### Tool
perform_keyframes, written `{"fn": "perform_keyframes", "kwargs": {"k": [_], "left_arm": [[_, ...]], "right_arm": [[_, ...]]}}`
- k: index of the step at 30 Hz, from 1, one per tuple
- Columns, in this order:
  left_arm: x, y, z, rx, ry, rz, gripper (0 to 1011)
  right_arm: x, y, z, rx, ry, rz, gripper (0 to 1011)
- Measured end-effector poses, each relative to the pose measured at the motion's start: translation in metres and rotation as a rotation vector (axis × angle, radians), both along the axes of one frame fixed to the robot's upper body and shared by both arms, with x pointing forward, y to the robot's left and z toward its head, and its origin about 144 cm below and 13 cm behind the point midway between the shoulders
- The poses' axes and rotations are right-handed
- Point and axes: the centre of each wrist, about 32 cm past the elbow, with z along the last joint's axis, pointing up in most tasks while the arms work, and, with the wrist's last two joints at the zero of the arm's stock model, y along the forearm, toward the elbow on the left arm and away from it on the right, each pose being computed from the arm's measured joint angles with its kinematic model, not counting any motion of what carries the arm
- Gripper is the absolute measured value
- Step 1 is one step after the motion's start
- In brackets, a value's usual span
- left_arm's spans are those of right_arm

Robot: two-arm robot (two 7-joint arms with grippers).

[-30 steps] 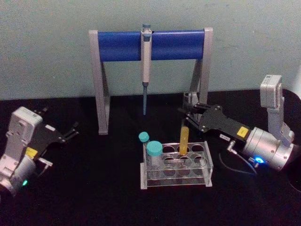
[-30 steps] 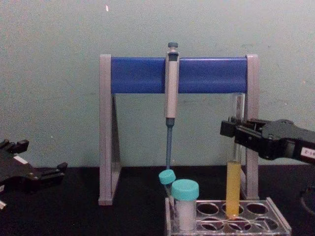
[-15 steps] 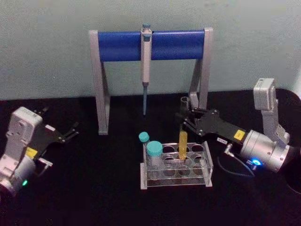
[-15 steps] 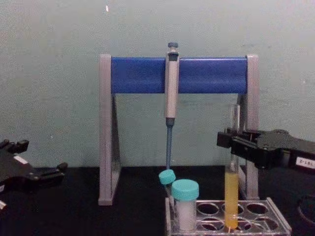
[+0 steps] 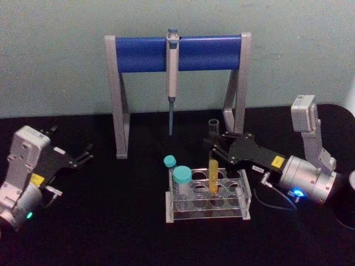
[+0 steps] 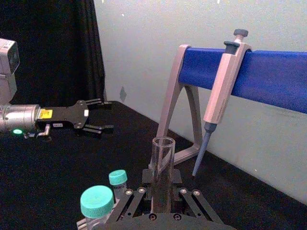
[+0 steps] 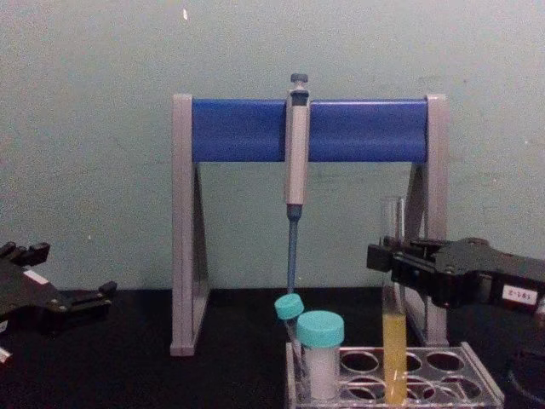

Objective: Pick up the test tube from the test tube rack, shake it, then place it back into the test tube rack.

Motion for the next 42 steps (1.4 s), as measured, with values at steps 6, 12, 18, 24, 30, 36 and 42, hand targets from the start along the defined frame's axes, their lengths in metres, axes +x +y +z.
{"fn": "perform_keyframes", "kwargs": {"k": [6, 12, 18, 24, 30, 36, 42], "left_arm": [[0.0000, 0.0000, 0.0000, 0.000, 0.000, 0.000, 1001], [0.0000, 0.0000, 0.0000, 0.000, 0.000, 0.000, 1001], [0.0000, 0.0000, 0.0000, 0.000, 0.000, 0.000, 1002], [0.0000, 0.0000, 0.0000, 0.000, 0.000, 0.000, 1001], [0.0000, 0.0000, 0.0000, 0.000, 0.000, 0.000, 1001], [0.0000, 0.0000, 0.0000, 0.000, 0.000, 0.000, 1001], [0.0000, 0.0000, 0.0000, 0.000, 0.000, 0.000, 1001]], "right_arm": [[0.0011, 0.0006, -0.0018, -0.006, 0.009, 0.003, 234], [0.0016, 0.0008, -0.0037, -0.011, 0.020, 0.002, 234], [0.0022, 0.0013, -0.0049, -0.013, 0.027, 0.002, 234], [0.0025, 0.0016, -0.0060, -0.015, 0.032, 0.003, 234], [0.0032, 0.0016, -0.0064, -0.016, 0.034, 0.003, 234], [0.0031, 0.0017, -0.0061, -0.022, 0.034, 0.004, 234], [0.0028, 0.0017, -0.0061, -0.027, 0.032, 0.003, 235]]}}
